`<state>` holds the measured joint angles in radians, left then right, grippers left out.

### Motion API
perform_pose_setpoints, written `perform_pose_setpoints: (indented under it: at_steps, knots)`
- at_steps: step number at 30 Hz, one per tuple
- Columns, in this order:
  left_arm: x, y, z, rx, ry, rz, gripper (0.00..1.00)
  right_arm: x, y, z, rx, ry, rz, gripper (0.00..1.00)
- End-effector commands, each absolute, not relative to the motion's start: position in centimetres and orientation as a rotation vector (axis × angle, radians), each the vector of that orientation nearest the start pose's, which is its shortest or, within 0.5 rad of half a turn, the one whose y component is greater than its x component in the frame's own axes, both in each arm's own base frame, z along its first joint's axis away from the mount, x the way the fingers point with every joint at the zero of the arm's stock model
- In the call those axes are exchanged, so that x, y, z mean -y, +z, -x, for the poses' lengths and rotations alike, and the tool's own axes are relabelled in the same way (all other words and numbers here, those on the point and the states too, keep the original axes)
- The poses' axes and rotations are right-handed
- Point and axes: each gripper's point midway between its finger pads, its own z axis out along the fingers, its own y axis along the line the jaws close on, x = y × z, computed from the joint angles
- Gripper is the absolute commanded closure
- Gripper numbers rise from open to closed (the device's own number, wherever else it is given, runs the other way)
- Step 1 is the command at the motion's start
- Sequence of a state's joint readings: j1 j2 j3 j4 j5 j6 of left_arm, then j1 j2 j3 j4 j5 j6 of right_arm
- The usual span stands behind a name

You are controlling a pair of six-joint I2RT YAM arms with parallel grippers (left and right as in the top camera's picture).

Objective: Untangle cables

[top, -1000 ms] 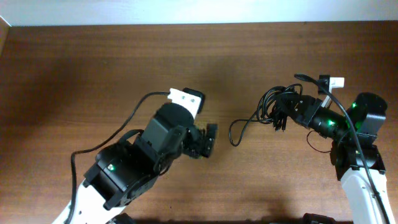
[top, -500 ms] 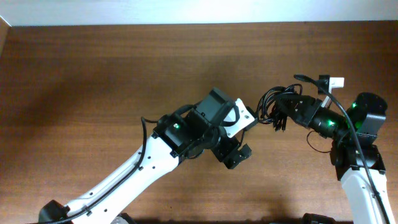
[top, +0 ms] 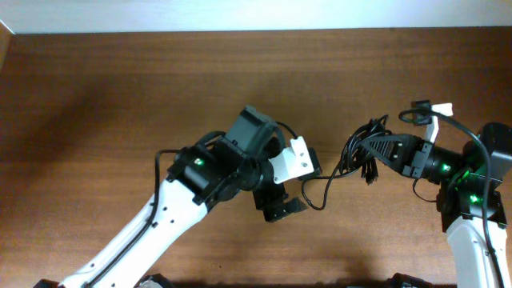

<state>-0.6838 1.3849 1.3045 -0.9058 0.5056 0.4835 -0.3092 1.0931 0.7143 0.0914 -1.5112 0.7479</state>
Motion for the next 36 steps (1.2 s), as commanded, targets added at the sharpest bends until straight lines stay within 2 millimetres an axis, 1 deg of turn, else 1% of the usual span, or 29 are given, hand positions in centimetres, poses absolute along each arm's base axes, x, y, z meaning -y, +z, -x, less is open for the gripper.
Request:
perform_pose_setpoints:
  at_steps: [1, 3, 4, 5, 6, 7, 8, 9, 10, 11, 12, 16, 17, 18, 19, 20, 21, 23, 24, 25, 26, 27, 28, 29, 31, 32, 33, 34, 36]
  knots:
    - [30.0, 22.4, -20.6, -1.919, -0.793, -1.625, 0.01, -9.5, 29.6, -26.5, -1.861, 1.678, 0.223, 0.96]
    - [31.6, 22.0, -20.7, -1.868, -0.801, -1.651, 0.01, -9.5, 29.6, -26.5, -1.862, 1.679, 0.221, 0.96]
    - [32.4, 21.4, -20.5, -1.859, -0.806, -1.674, 0.01, -9.5, 29.6, -26.5, -1.863, 1.681, 0.219, 0.96]
    - [32.7, 20.5, -20.7, -1.880, -0.781, -1.688, 0.02, -9.5, 29.6, -26.5, -1.863, 1.681, 0.219, 0.96]
    - [32.6, 19.3, -21.2, -1.919, -0.737, -1.695, 0.22, -9.5, 29.6, -26.5, -1.863, 1.681, 0.219, 0.96]
    - [32.7, 18.7, -21.3, -1.935, -0.737, -1.701, 0.32, -9.5, 29.6, -26.5, -1.863, 1.681, 0.219, 0.96]
    - [32.7, 18.5, -21.4, -1.939, -0.737, -1.703, 0.39, -9.5, 29.6, -26.5, -1.863, 1.681, 0.219, 0.96]
    - [32.7, 18.5, -21.4, -1.938, -0.736, -1.702, 0.51, -9.5, 29.6, -26.5, -1.863, 1.681, 0.219, 0.96]
    - [32.8, 18.6, -21.4, -1.935, -0.736, -1.702, 0.71, -9.5, 29.6, -26.5, -1.863, 1.681, 0.219, 0.96]
    - [32.8, 18.6, -21.4, -1.928, -0.734, -1.707, 0.96, -9.5, 29.6, -26.5, -1.863, 1.681, 0.219, 0.96]
    - [32.8, 18.6, -21.4, -1.928, -0.734, -1.707, 1.00, -9.5, 29.6, -26.5, -1.863, 1.681, 0.219, 0.96]
    - [32.8, 18.5, -21.4, -1.941, -0.737, -1.697, 1.00, -9.5, 29.6, -26.5, -1.863, 1.681, 0.219, 0.96]
    - [32.5, 18.4, -21.9, -2.034, -0.735, -1.612, 1.00, -9.5, 29.6, -26.5, -1.863, 1.680, 0.219, 0.96]
    - [31.8, 18.1, -22.7, -2.155, -0.716, -1.491, 1.00, -9.5, 29.6, -26.5, -1.863, 1.681, 0.219, 0.96]
    - [30.4, 17.5, -24.1, -2.331, -0.673, -1.293, 1.00, -9.5, 29.6, -26.5, -1.862, 1.680, 0.219, 0.96]
    - [29.0, 17.0, -24.8, -2.453, -0.647, -1.151, 1.00, -9.5, 29.6, -26.5, -1.863, 1.681, 0.219, 0.96]
    - [28.1, 16.7, -25.1, -2.536, -0.653, -1.040, 1.00, -9.5, 29.6, -26.5, -1.862, 1.680, 0.219, 0.96]
    - [27.0, 16.5, -25.4, -2.674, -0.681, -0.802, 1.00, -9.4, 29.5, -26.7, -1.864, 1.666, 0.205, 0.96]
    - [26.5, 16.5, -25.4, -2.745, -0.702, -0.649, 1.00, -9.4, 29.5, -26.8, -1.864, 1.665, 0.203, 0.96]
    - [26.4, 16.6, -25.2, -2.767, -0.710, -0.601, 1.00, -9.4, 29.5, -26.8, -1.864, 1.665, 0.203, 0.96]
    - [26.7, 16.9, -24.8, -2.769, -0.758, -0.607, 1.00, -9.4, 29.5, -26.8, -1.864, 1.664, 0.203, 0.96]
    - [27.9, 18.1, -23.3, -2.755, -0.921, -0.657, 1.00, -9.3, 29.5, -26.9, -1.865, 1.656, 0.194, 0.96]
    - [28.5, 19.1, -22.4, -2.718, -1.009, -0.718, 1.00, -9.2, 29.4, -27.2, -1.866, 1.644, 0.181, 0.96]
    - [28.8, 20.5, -21.7, -2.654, -1.069, -0.790, 1.00, -9.2, 29.4, -27.3, -1.867, 1.638, 0.175, 0.96]
    - [28.1, 23.6, -20.9, -2.517, -1.066, -0.855, 1.00, -9.1, 29.3, -27.5, -1.868, 1.626, 0.161, 0.96]
    - [27.3, 24.5, -21.0, -2.483, -1.017, -0.839, 1.00, -9.0, 29.3, -27.6, -1.868, 1.621, 0.157, 0.96]
    - [26.4, 25.0, -21.3, -2.469, -0.948, -0.808, 1.00, -9.0, 29.3, -27.6, -1.868, 1.620, 0.156, 0.96]
    - [24.7, 25.5, -21.8, -2.473, -0.830, -0.714, 1.00, -9.0, 29.3, -27.6, -1.868, 1.620, 0.157, 0.96]
    - [21.8, 26.5, -22.2, -2.472, -0.686, -0.551, 1.00, -9.0, 29.3, -27.6, -1.868, 1.620, 0.156, 0.96]
